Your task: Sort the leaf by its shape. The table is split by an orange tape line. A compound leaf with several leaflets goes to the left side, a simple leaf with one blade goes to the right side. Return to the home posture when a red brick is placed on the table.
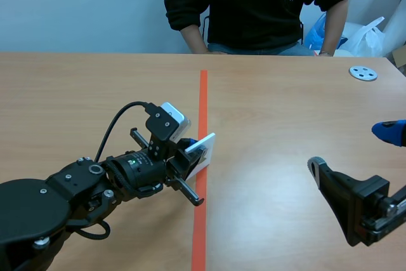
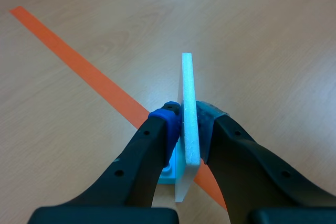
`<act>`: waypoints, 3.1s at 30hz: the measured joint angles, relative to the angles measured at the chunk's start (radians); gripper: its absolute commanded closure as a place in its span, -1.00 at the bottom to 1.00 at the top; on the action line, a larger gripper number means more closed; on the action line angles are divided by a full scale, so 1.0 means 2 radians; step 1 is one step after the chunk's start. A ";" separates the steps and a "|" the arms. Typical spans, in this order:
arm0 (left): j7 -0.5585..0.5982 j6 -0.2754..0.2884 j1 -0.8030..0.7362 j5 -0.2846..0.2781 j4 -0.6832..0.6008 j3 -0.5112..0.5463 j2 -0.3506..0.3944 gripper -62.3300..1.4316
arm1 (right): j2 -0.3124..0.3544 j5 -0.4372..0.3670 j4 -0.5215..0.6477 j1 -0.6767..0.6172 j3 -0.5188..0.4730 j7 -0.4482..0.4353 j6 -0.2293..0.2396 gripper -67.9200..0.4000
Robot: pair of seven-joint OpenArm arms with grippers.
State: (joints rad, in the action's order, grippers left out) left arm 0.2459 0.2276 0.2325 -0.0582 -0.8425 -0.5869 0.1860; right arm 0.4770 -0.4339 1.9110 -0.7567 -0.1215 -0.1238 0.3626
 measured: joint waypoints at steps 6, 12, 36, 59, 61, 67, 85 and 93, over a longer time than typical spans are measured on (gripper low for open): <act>-0.073 0.000 -0.014 -0.064 -0.086 0.016 0.016 0.78 | 0.000 0.000 0.000 0.000 0.000 0.000 0.000 -1.00; -0.136 0.000 -0.045 -0.126 -0.196 0.090 0.040 0.78 | 0.000 0.000 0.000 0.000 0.000 0.000 0.000 -1.00; -0.066 -0.074 -0.131 -0.211 -0.128 0.248 0.111 0.78 | 0.000 0.000 0.000 0.000 0.000 0.000 0.000 -1.00; 0.001 -0.074 -0.070 -0.230 0.011 0.248 0.111 0.27 | 0.000 0.000 0.000 0.000 0.000 0.000 0.000 -1.00; 0.001 -0.074 -0.070 -0.230 0.011 0.248 0.111 0.10 | 0.000 0.000 0.000 0.000 0.000 0.000 0.000 -1.00; 0.007 -0.064 -0.070 -0.230 0.010 0.248 0.114 -0.76 | 0.000 0.000 0.000 0.000 0.000 0.000 0.000 -1.00; -0.130 0.007 -0.209 -0.219 -0.337 0.247 0.144 -1.00 | 0.000 0.000 0.000 0.000 0.000 -0.001 0.000 -1.00; -0.146 0.023 -0.331 -0.196 -0.473 0.247 0.144 -1.00 | 0.000 0.000 0.000 0.000 0.000 -0.002 0.000 -1.00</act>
State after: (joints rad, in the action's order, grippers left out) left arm -0.0452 0.2745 -0.4286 -0.4496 -1.7882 -0.0921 0.4740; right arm 0.4770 -0.4339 1.9110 -0.7567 -0.1215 -0.1268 0.3626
